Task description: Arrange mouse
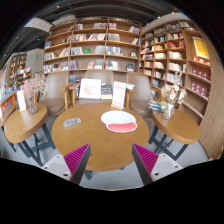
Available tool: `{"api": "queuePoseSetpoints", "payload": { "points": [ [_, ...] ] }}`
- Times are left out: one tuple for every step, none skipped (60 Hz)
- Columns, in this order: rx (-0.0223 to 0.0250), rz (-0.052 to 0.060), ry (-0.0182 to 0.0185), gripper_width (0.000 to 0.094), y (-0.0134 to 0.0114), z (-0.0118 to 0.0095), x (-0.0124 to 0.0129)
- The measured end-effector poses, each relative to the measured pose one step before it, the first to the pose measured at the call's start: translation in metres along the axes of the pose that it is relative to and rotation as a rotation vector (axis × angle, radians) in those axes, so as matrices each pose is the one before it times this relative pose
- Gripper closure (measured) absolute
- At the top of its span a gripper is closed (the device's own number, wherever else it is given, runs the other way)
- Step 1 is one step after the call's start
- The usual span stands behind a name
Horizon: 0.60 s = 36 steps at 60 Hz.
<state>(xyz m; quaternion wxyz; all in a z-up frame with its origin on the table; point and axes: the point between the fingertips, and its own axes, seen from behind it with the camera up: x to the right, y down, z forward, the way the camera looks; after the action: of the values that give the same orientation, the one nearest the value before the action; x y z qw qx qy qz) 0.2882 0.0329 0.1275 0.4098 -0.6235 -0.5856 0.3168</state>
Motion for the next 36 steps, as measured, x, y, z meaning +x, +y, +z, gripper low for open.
{"api": "queuePoseSetpoints", "payload": {
  "points": [
    [-0.00075,0.0008,-0.00736,0.0078,-0.00014,0.00054,-0.00256],
    [-0.00193,0.0007,-0.00399,0.0081,-0.00028,-0.00318,-0.00753],
    [-0.0016,-0.0006,-0.00718,0.0081,-0.00008,0.0011,-0.00359],
    [-0.00105,-0.0014,-0.00633,0.0083,-0.00013,0.00155,-0.00417],
    [-0.00015,-0.0009,-0.00588,0.0082,-0.00075,0.00155,-0.00475],
    [0.00016,-0.0011,-0.00503,0.0081,-0.00043,0.00166,-0.00529],
    [-0.00026,-0.0008,-0.00331,0.0082,-0.00047,0.00498,-0.00969],
    [-0.00135,-0.002,-0.00481,0.0082,-0.00038,0.00233,-0.00431],
    [-0.00117,-0.0018,-0.00488,0.0082,-0.00001,0.00223,-0.00471],
    [-0.00127,-0.001,-0.00533,0.0082,-0.00006,0.00205,-0.00476],
    [-0.00087,0.0001,-0.00583,0.0082,-0.0003,0.00225,-0.00519],
    [-0.00142,-0.0006,-0.00693,0.0082,0.00027,-0.0029,-0.00024],
    [0.00015,0.0014,-0.00552,0.0082,0.00011,0.00364,-0.00907],
    [-0.00011,0.0003,-0.00631,0.0082,-0.00001,0.0016,-0.00466],
    [-0.00017,0.0009,-0.0061,0.0082,-0.00018,0.00174,-0.00499],
    [-0.00031,0.0011,-0.00629,0.0081,-0.00004,0.00195,-0.00496],
    [-0.00016,0.0015,-0.00644,0.0081,-0.00009,0.00221,-0.00524],
    [-0.0005,0.0011,-0.00618,0.0082,-0.00001,0.00201,-0.00546],
    [-0.00096,0.0005,-0.00598,0.0081,0.00028,0.00208,-0.00522],
    [-0.00111,-0.0004,-0.00473,0.0081,0.00047,0.00115,-0.00558],
    [-0.0016,-0.0005,-0.00623,0.0081,-0.00066,0.00262,-0.00565],
    [-0.00158,-0.0005,-0.00597,0.0083,-0.00008,0.00185,-0.00519],
    [-0.00155,0.0,-0.00541,0.0084,-0.00007,0.0021,-0.00507],
    [-0.00226,0.0007,-0.00488,0.0082,0.00023,0.00206,-0.00483],
    [-0.00281,0.0009,-0.00428,0.0082,0.00034,0.00212,-0.00471],
    [-0.00305,0.0005,-0.00448,0.0082,0.00028,0.00205,-0.00478],
    [-0.0028,-0.0003,-0.00538,0.0081,0.0002,0.00198,-0.0047],
    [-0.00131,-0.0016,-0.00645,0.0082,0.00085,0.00384,-0.00508],
    [-0.00161,-0.0017,-0.00642,0.0082,-0.00039,0.00044,-0.00421],
    [-0.0003,-0.0013,-0.00586,0.0085,-0.00048,0.002,-0.00437],
    [0.00019,-0.0009,-0.0043,0.0084,-0.00039,0.00196,-0.00395],
    [0.00037,-0.0004,-0.00323,0.0084,-0.00048,0.00165,-0.00363],
    [0.00028,-0.0001,-0.00208,0.0085,-0.00029,0.0019,-0.00336],
    [-0.00061,-0.0002,-0.00152,0.0084,-0.00002,0.00181,-0.0032],
    [-0.00067,-0.0003,-0.00171,0.0084,-0.00013,0.00194,-0.00318],
    [-0.00029,-0.0007,-0.00268,0.0083,-0.00019,0.00387,-0.00328]
  ]
}}
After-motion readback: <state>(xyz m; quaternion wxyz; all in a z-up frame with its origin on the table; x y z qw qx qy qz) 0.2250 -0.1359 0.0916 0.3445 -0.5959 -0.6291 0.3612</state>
